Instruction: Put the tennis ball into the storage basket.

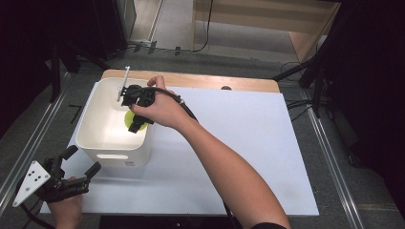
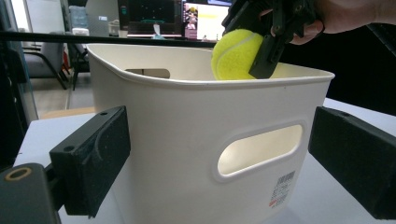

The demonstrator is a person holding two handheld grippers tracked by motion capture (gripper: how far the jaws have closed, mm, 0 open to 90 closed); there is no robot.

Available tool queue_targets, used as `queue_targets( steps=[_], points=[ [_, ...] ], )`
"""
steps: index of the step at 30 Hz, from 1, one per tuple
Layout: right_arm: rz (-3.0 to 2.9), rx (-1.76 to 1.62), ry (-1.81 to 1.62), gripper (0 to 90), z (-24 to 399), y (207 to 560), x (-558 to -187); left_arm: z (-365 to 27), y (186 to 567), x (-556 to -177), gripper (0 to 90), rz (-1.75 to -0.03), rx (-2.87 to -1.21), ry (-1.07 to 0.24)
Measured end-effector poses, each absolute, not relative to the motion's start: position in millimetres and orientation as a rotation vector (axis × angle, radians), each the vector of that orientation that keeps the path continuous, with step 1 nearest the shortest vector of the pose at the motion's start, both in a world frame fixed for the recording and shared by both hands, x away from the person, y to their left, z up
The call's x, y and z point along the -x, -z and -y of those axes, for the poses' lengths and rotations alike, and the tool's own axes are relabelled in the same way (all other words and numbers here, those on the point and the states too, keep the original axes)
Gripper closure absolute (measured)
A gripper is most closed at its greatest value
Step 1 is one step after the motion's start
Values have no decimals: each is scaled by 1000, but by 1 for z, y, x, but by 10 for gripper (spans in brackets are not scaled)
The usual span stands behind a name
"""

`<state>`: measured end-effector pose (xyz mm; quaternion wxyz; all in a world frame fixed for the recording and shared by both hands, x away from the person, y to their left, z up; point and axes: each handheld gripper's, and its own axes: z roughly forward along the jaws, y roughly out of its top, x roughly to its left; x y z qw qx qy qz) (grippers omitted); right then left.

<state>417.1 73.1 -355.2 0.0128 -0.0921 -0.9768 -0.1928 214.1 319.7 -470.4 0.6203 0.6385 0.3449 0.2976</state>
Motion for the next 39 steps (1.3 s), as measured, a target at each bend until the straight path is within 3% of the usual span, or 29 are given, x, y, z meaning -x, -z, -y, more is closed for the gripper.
queue_targets(
  steps=[21,33,39],
  points=[
    [3066,294,582,227,-75,370,-414,-320,470,-214,58,-792,-1476,-687],
    [3074,315,617,112,-69,367,-413,-320,470,-214,58,-791,-1475,-687],
    [3069,342,658,97,-61,361,-413,-319,470,-214,58,-794,-1474,-687]
  ],
)
